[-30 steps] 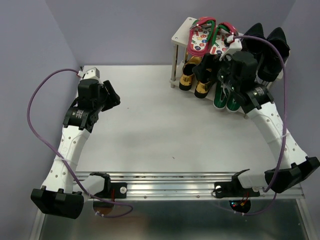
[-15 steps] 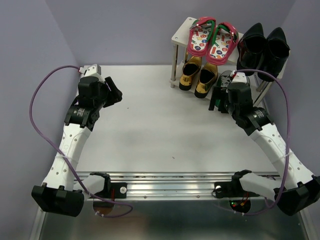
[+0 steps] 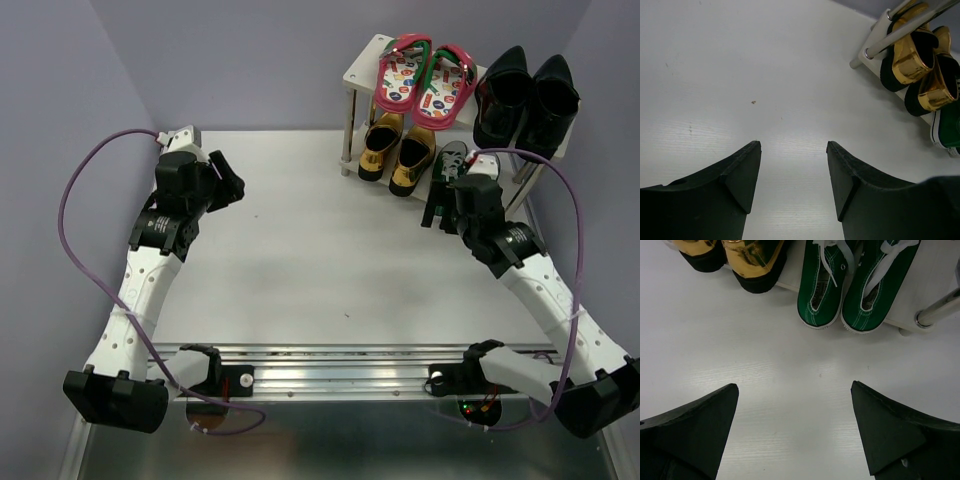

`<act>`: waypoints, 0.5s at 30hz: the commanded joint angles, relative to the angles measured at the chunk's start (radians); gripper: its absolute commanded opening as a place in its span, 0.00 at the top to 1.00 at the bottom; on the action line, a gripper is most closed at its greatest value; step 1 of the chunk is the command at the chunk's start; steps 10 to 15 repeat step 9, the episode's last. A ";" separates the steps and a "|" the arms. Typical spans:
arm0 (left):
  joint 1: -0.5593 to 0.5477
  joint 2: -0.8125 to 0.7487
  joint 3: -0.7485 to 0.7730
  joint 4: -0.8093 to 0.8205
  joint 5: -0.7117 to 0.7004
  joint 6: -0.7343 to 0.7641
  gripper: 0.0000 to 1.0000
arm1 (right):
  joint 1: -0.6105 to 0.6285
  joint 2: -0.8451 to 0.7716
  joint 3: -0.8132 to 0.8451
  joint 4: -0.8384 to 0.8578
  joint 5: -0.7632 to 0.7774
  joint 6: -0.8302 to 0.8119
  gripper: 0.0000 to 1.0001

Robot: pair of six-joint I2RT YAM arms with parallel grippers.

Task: Place and organize the shoes onto the shoe shelf

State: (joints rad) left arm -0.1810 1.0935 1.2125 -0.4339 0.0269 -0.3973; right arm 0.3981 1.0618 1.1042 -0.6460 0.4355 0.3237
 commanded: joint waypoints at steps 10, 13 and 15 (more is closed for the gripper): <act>0.003 -0.014 0.044 0.052 0.008 0.014 0.34 | -0.007 -0.062 -0.012 0.057 0.039 0.046 0.00; 0.003 -0.014 0.044 0.052 0.008 0.014 0.34 | -0.007 -0.062 -0.012 0.057 0.039 0.046 0.00; 0.003 -0.014 0.044 0.052 0.008 0.014 0.34 | -0.007 -0.062 -0.012 0.057 0.039 0.046 0.00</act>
